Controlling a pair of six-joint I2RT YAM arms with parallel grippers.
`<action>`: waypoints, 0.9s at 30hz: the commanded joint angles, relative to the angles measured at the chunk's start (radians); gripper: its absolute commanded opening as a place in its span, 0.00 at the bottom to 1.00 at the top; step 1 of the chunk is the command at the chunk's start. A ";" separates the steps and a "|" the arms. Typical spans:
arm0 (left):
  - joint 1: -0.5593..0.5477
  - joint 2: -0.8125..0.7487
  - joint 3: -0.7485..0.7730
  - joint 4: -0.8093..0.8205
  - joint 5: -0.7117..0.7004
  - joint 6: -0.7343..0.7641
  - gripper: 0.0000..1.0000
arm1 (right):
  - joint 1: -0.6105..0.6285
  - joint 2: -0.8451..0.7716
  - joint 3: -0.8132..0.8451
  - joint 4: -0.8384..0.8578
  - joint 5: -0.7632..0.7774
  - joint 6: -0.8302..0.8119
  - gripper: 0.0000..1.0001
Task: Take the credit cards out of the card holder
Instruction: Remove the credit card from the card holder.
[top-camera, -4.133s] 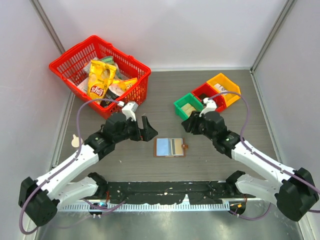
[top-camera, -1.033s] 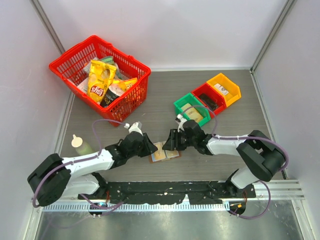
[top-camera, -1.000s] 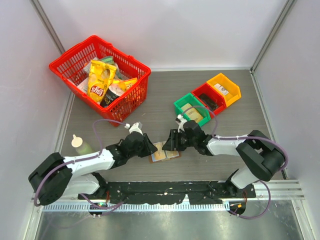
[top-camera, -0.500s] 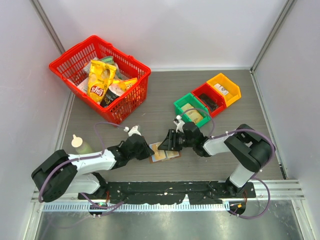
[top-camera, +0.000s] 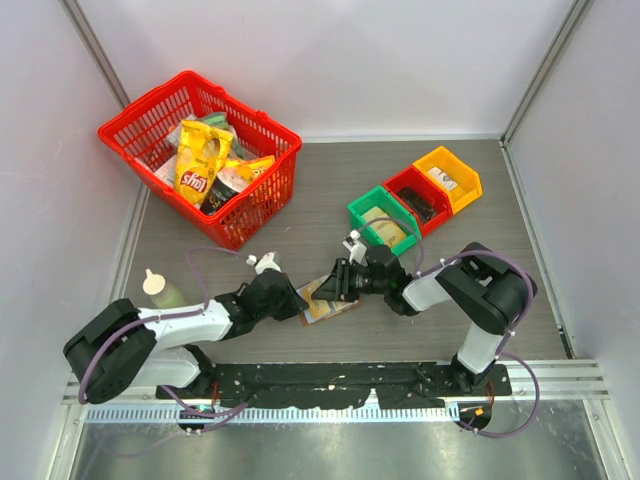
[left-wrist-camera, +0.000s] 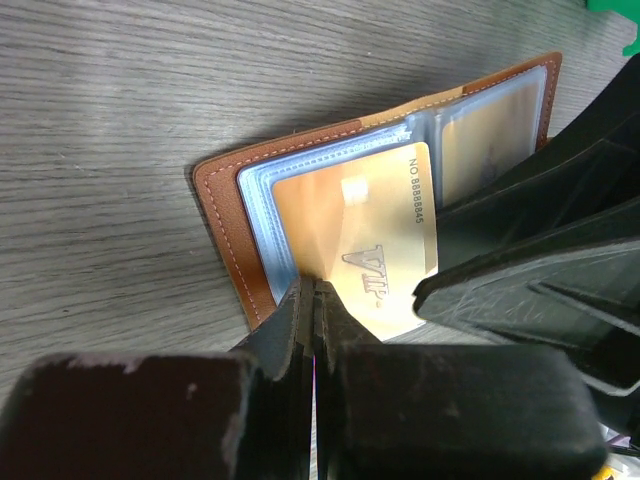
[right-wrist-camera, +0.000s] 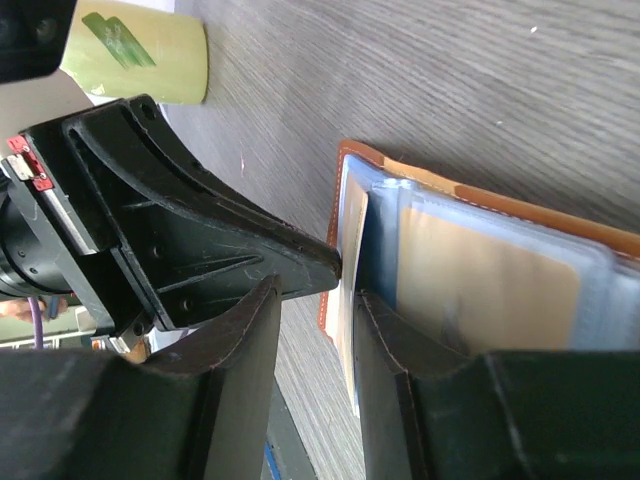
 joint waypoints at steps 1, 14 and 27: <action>-0.002 0.049 -0.014 -0.011 -0.004 0.013 0.00 | 0.050 0.052 0.051 0.092 -0.090 0.011 0.39; -0.002 0.069 0.001 -0.075 -0.015 0.005 0.00 | 0.006 0.054 0.002 0.122 -0.141 0.011 0.37; -0.002 0.106 0.022 -0.091 0.004 0.013 0.00 | -0.112 -0.016 -0.063 0.056 -0.184 -0.057 0.25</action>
